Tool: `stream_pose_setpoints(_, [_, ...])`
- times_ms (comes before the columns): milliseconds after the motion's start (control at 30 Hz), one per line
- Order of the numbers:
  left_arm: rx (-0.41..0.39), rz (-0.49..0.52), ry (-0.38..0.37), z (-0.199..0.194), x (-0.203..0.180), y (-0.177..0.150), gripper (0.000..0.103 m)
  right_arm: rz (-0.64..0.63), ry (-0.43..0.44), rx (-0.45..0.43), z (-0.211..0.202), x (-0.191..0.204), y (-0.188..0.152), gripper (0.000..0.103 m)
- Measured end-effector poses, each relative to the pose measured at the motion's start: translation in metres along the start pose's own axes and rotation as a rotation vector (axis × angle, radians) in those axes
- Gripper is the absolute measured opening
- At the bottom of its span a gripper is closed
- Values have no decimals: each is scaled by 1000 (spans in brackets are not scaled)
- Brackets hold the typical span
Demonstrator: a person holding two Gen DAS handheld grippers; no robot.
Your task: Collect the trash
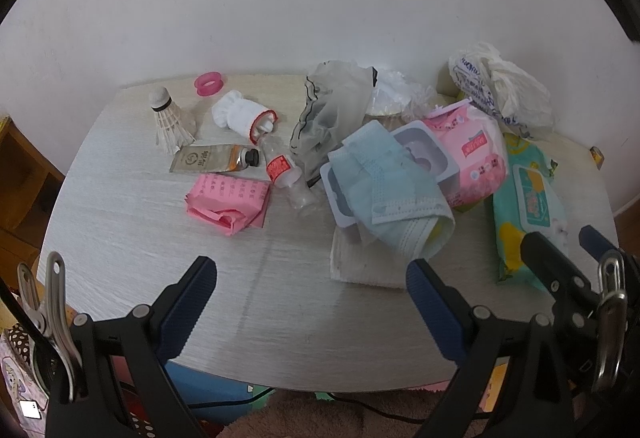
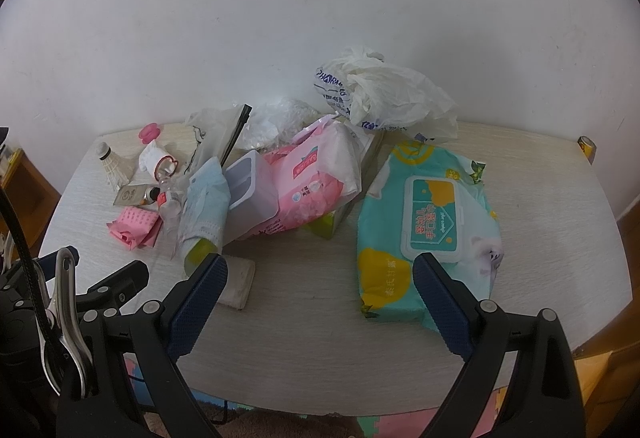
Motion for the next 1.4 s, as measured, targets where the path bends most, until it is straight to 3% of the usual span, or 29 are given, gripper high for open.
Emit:
stream_pose_setpoints(367, [1,-66,-6,0,26,5,98,6,31,5,1,2,-12,90])
stream_pose_setpoints(900, [31,-119,12,15,92,3,98,19,92,54,10,15,-15,87])
stream_pose_setpoints(1167, [34,-145,3,24,127,4,98,11,142,78,17,31,-21,81])
stream_pose_setpoints(1400, [36,-120,-22,36,138,17,91,27,147,95,22,50,-28,78])
Point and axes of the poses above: each gripper's, at about its wrist camera, not at the fingertips, and z roughly the way its jaws point, x to its left, y to its top, the point moved 1 cm from there along z, roughly the way its jaws point, and after that the axes turned 4 degrees about x, right-handed, at the moved point
